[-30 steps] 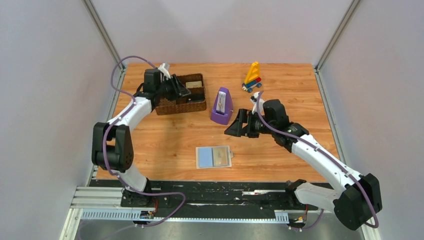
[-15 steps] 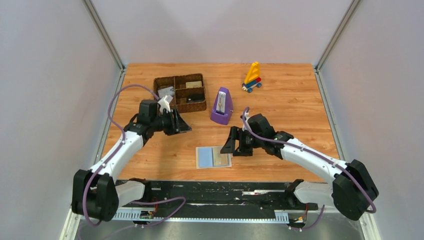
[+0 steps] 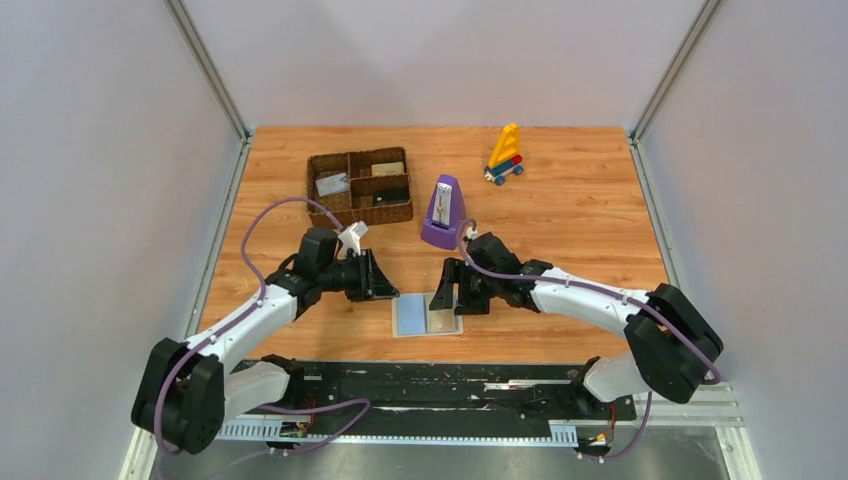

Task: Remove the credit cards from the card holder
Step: Remove the credit card from the card holder.

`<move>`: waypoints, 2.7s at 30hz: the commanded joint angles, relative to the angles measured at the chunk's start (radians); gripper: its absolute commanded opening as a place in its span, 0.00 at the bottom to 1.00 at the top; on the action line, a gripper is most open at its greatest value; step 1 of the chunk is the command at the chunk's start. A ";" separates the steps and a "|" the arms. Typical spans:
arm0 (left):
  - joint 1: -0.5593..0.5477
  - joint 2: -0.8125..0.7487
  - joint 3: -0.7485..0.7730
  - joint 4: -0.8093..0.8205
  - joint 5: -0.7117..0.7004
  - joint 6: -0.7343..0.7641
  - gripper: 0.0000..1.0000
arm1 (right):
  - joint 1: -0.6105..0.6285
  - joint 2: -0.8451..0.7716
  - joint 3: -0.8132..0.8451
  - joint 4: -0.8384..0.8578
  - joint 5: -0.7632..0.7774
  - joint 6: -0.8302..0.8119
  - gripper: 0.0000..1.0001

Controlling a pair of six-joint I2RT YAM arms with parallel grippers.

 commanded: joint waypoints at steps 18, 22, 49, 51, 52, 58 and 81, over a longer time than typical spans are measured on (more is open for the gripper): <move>-0.052 0.236 -0.124 0.265 -0.068 -0.017 0.21 | 0.004 0.112 0.041 0.104 0.057 0.026 0.67; -0.053 0.254 -0.139 0.282 -0.074 -0.017 0.21 | 0.004 0.130 0.037 0.108 0.062 0.028 0.67; -0.064 0.296 -0.140 0.256 -0.104 0.007 0.19 | 0.047 0.189 0.106 -0.021 0.186 0.012 0.66; -0.065 0.294 -0.140 0.255 -0.104 0.009 0.19 | 0.052 0.198 0.114 -0.030 0.193 0.012 0.66; -0.064 0.293 -0.140 0.254 -0.105 0.008 0.19 | 0.055 0.203 0.118 -0.034 0.194 0.009 0.66; -0.064 0.291 -0.142 0.252 -0.109 0.008 0.19 | 0.071 0.236 0.159 -0.098 0.239 -0.002 0.66; -0.064 0.281 -0.134 0.237 -0.113 0.007 0.19 | 0.076 0.231 0.184 -0.155 0.297 -0.041 0.65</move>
